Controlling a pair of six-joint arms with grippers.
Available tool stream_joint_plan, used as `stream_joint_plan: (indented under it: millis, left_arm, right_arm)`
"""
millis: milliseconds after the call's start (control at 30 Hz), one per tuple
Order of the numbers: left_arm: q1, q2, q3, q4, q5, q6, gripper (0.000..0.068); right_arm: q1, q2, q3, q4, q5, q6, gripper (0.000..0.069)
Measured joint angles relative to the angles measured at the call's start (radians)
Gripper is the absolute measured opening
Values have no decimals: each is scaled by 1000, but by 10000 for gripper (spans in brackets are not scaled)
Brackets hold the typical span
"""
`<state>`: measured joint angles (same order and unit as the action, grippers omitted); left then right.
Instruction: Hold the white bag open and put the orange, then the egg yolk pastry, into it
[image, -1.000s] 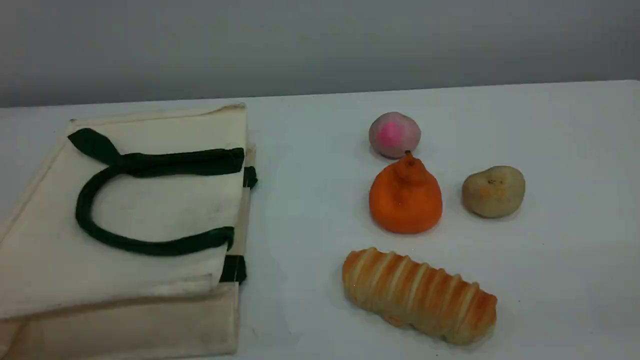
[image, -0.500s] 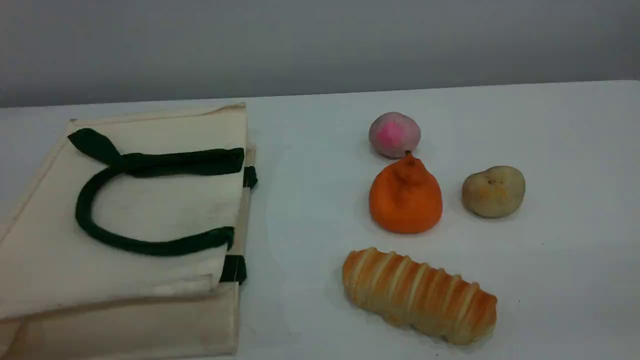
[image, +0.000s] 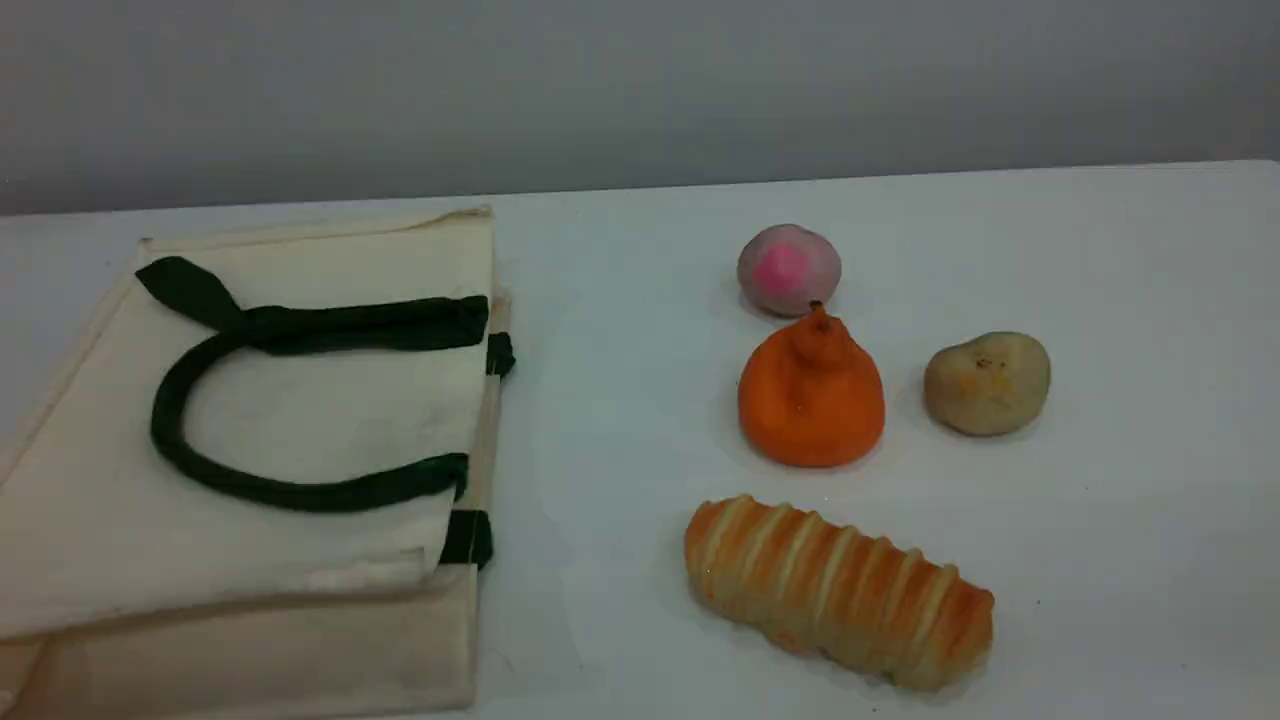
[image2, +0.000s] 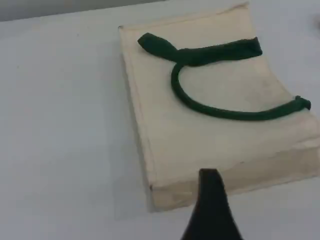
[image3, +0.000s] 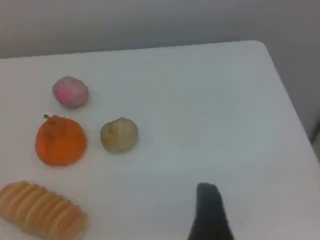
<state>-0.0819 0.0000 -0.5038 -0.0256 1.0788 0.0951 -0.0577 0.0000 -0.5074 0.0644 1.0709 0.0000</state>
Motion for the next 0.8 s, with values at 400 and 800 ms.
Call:
stream_joint_plan:
  millis: [400,800]
  left_arm:
    - [0,0,0,0,0,0,465]
    - [0,183,-121,0,-73,-4,465]
  right_arm:
    - [0,0,1,41,-6,0,442]
    - [0,64,-41,98,-78,-97,442]
